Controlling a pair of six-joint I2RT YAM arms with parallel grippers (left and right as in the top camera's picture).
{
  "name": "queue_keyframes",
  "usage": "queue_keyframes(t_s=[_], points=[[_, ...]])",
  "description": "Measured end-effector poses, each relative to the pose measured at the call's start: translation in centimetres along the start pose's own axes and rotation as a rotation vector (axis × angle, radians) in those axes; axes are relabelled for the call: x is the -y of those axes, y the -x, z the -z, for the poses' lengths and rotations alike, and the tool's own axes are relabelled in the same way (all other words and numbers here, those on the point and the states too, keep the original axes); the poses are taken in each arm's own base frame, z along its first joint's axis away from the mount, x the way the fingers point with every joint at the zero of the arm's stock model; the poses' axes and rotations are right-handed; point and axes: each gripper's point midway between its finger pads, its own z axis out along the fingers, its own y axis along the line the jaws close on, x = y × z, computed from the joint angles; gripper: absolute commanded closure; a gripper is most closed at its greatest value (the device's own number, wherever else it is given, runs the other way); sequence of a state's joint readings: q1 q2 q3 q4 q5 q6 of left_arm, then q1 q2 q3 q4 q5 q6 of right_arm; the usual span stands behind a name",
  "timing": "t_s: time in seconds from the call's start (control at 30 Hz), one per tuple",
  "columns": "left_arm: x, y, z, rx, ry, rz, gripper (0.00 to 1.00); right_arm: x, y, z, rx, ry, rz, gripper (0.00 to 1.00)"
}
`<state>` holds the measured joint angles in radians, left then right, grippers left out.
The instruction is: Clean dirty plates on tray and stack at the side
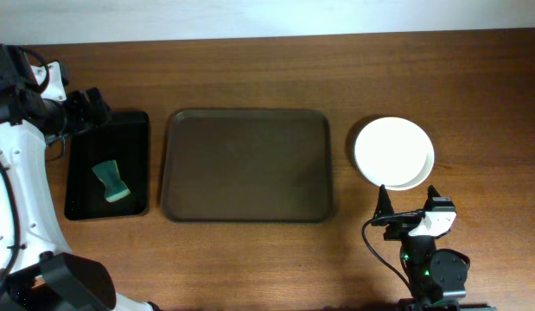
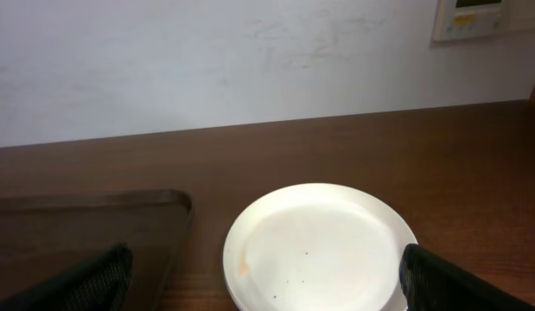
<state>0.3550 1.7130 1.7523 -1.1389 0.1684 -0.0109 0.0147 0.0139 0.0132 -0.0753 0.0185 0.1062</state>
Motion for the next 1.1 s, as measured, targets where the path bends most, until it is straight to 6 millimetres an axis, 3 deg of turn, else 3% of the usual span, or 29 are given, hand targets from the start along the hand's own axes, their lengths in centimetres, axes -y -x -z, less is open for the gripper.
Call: queue_keyframes(t_s=[0.43,0.57,0.63,0.7,0.83,0.93,0.97,1.1], points=[[0.0,0.0,0.0,0.000,0.002,0.000,0.01,0.0,0.0,0.0,-0.001,0.001,0.000,0.02],[-1.7,0.0,0.2,0.001,0.097,0.000,0.01,0.0,0.0,0.0,-0.001,0.001,0.000,0.01],[-1.9,0.6,1.1,0.048,0.131,-0.011,0.01,0.0,0.0,0.0,-0.001,0.001,0.000,0.02],[-0.9,1.9,2.9,0.150,0.136,-0.056,0.01,0.0,0.0,0.0,-0.001,0.001,0.000,0.01],[4.2,2.6,9.2,0.449,0.076,-0.198,0.01,0.0,0.0,0.0,-0.001,0.002,0.000,0.02],[5.1,1.2,11.9,0.605,0.046,-0.230,0.01,0.0,0.0,0.0,0.000,0.002,0.000,0.02],[5.1,-0.1,12.1,0.648,0.038,-0.237,0.01,0.0,0.0,0.0,-0.001,0.002,0.000,0.02],[4.8,-5.0,10.2,0.735,0.001,-0.258,0.01,0.0,0.0,0.0,-0.001,0.001,0.000,0.02]])
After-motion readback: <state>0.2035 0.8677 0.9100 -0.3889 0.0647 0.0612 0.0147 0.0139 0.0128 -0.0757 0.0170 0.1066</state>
